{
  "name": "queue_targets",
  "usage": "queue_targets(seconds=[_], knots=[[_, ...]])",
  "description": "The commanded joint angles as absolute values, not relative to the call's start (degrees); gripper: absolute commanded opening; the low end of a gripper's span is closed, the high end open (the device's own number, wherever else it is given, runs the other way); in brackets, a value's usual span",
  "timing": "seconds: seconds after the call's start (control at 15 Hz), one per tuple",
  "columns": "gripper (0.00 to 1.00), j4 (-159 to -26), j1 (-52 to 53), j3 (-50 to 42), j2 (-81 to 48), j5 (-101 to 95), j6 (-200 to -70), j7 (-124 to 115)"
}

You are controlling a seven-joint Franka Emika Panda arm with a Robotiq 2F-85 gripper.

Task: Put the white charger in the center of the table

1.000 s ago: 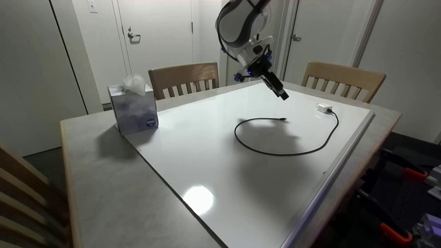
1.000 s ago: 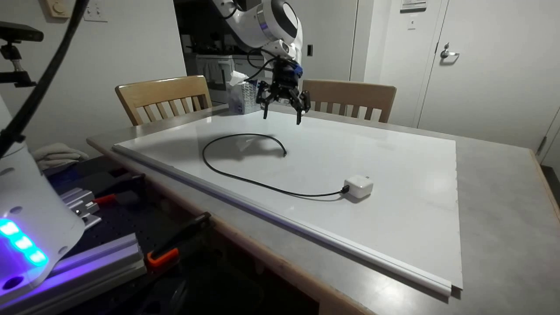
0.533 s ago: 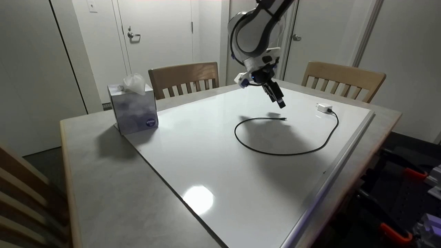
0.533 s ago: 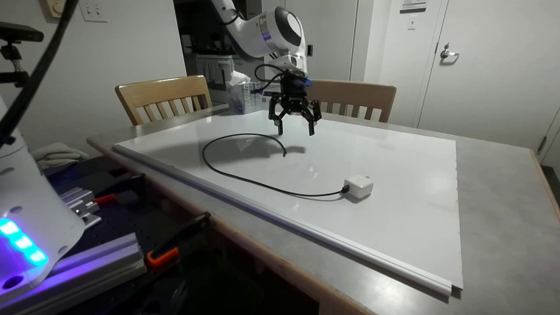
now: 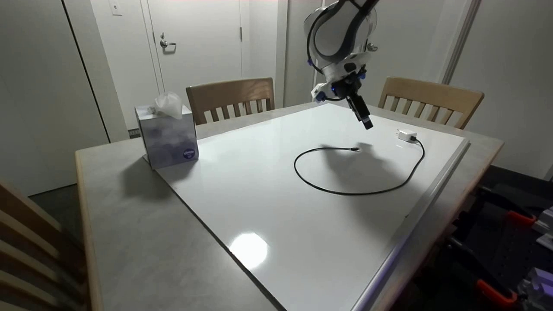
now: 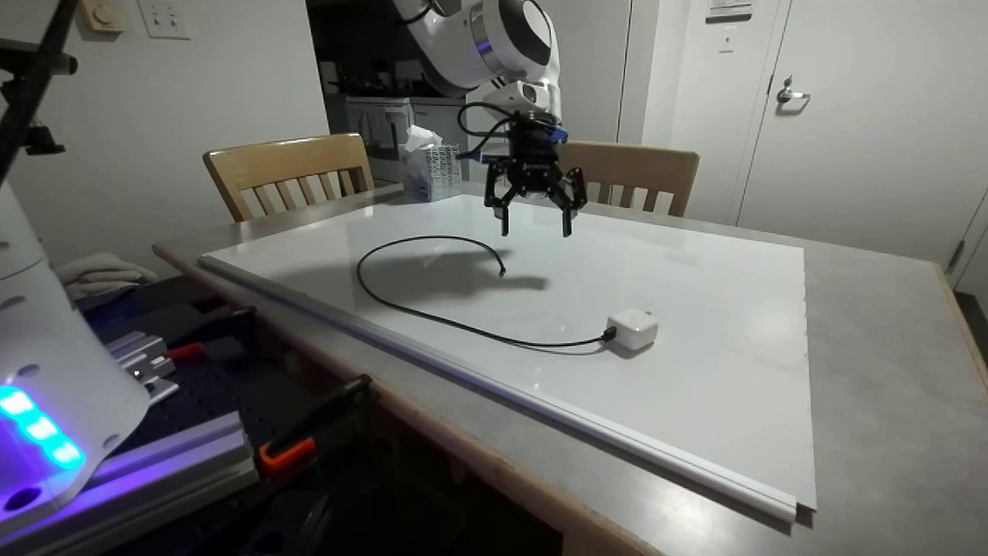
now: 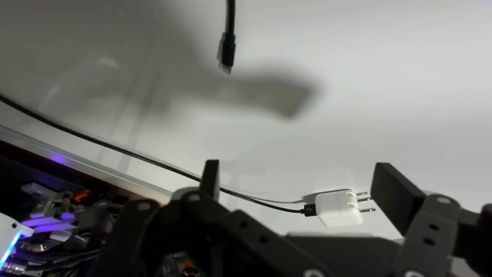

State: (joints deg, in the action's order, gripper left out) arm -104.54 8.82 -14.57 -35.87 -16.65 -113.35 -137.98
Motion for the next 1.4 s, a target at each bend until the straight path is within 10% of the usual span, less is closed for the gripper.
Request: queue_targets(seconds=[0.0, 0.2, 0.53, 1.33], knots=[[1.00, -102.1, 8.4, -15.4, -37.6, -18.5, -113.4, -146.9], [1.00, -103.2, 7.6, -16.1, -37.5, -18.4, -114.2, -155.0], [1.00, -107.3, 25.7, -43.2, -41.8, 0.7, -118.0, -149.1], [1.00, -108.5, 21.3, -39.9, -38.8, -2.0, -118.4, -149.0]])
